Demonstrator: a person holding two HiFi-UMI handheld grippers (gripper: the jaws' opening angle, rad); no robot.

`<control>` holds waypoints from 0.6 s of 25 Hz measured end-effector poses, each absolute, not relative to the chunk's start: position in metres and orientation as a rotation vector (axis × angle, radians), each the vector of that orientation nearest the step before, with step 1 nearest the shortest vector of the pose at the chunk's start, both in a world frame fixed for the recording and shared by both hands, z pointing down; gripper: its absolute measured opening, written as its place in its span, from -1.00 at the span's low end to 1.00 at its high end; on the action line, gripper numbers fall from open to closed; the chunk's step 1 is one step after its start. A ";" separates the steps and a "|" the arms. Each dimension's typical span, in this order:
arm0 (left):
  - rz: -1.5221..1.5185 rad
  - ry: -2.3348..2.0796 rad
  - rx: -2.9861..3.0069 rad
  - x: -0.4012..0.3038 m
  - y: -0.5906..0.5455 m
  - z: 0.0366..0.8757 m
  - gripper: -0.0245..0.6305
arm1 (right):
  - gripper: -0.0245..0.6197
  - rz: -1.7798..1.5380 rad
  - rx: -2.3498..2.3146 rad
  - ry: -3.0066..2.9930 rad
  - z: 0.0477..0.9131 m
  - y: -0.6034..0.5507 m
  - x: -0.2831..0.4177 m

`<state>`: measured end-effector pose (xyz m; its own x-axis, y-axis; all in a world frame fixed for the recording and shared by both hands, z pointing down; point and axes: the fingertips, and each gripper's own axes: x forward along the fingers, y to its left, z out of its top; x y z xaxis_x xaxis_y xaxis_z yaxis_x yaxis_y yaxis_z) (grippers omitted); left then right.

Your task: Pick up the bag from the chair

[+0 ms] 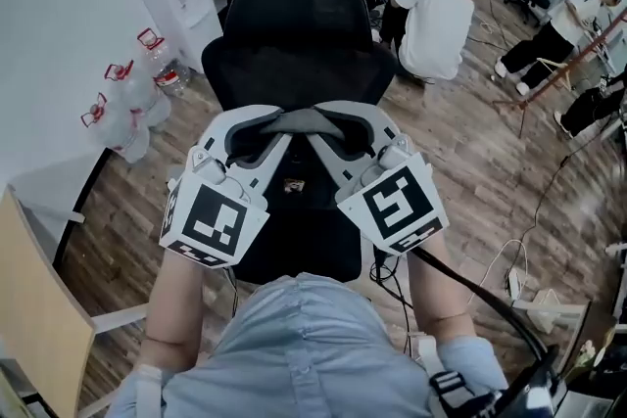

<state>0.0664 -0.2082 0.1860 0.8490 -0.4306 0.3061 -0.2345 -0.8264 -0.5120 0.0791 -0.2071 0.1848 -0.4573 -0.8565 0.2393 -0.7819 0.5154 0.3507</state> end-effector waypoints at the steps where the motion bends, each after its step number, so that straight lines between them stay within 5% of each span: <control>1: -0.570 0.495 -2.554 0.066 -0.207 0.182 -0.72 | -0.78 -0.267 1.353 -2.381 0.181 -0.206 0.079; 15: -0.622 0.508 -2.579 0.066 -0.185 0.203 -0.72 | -0.78 -0.231 1.338 -2.327 0.202 -0.184 0.076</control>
